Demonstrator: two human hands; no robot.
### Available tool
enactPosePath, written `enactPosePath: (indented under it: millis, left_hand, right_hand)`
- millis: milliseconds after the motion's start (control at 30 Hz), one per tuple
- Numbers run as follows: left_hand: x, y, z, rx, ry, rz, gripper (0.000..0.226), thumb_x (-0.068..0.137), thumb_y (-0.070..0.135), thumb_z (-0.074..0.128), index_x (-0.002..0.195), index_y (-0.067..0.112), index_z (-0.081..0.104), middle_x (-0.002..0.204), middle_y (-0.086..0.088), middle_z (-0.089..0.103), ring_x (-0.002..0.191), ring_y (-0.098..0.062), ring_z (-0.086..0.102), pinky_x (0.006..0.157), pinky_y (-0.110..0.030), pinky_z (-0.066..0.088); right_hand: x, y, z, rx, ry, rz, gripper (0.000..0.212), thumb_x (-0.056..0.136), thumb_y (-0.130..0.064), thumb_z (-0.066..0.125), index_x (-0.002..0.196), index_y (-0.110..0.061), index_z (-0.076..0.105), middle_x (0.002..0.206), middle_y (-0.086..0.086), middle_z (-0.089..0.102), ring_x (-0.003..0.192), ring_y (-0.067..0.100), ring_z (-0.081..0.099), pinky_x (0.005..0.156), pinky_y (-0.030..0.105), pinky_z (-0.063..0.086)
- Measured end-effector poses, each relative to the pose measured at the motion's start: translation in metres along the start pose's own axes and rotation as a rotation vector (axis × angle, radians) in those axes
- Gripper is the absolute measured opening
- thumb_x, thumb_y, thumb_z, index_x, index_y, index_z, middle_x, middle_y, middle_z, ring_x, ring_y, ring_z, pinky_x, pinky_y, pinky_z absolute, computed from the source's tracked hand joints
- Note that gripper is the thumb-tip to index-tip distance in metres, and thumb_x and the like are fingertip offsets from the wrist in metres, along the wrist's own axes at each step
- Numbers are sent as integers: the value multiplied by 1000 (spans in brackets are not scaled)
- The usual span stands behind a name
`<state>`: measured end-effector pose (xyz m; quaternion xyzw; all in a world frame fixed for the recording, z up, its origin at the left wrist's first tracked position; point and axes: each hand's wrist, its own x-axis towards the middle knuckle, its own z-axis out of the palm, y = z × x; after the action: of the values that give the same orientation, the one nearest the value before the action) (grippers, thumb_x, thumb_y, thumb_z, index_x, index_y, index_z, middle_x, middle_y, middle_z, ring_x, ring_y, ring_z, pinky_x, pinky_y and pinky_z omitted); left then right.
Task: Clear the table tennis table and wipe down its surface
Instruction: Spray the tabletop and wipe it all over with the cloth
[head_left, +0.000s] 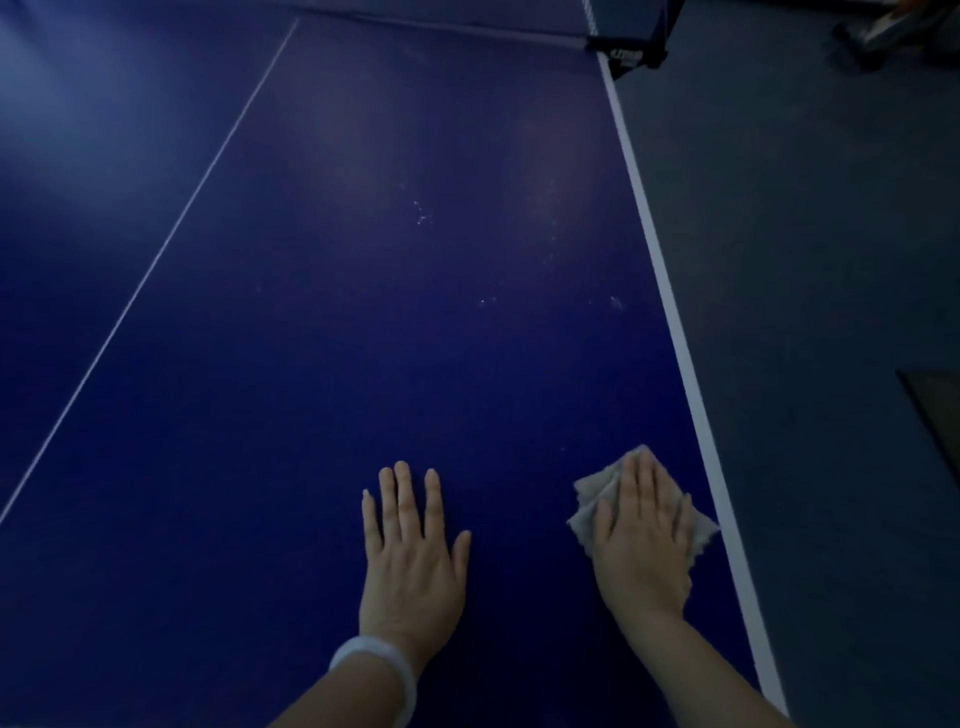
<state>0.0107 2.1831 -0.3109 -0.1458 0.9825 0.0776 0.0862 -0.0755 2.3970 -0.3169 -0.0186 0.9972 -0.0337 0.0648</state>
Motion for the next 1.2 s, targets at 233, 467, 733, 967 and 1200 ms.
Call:
enactPosePath:
  millis: [233,467,733,967,1200]
  left_hand:
    - [0,1,1,-2,40,-9,73,96,53,10,154,8,17,161,-20,4,150,-33,2,119,-51,5]
    - [1,-1,8,-16,49,-47,73,95,59,5,156,18,0,163,-12,-8,149,-23,-17,122,-47,-5]
    - [0,-1,7,-39,59,-51,73,96,59,7,156,20,-1,163,-11,-10,149,-22,-19,122,-47,-5]
    - [0,-3,8,-48,67,-46,73,95,61,6,155,23,-9,161,-7,-19,145,-17,-28,121,-43,-12]
    - [1,-3,9,-44,82,-44,71,97,59,13,156,19,1,163,-10,-8,149,-21,-19,120,-44,-9]
  right_hand:
    - [-14,-54,9,-10,-13,-579,62,102,-43,22,156,-12,16,165,6,8,152,19,3,120,51,11]
    - [117,-10,-17,8,-110,-493,59,103,-41,19,157,-21,7,165,-1,6,151,15,9,123,46,8]
    - [60,-10,3,5,21,-227,61,101,-43,6,156,-15,1,163,3,-10,151,18,-5,123,49,9]
    - [117,-101,3,-59,-68,-702,63,93,-47,-8,150,-21,-13,162,-3,-18,148,12,-20,121,49,-10]
    - [177,17,-25,28,-23,-99,60,99,-44,4,156,-25,0,164,-5,-7,151,23,0,120,59,2]
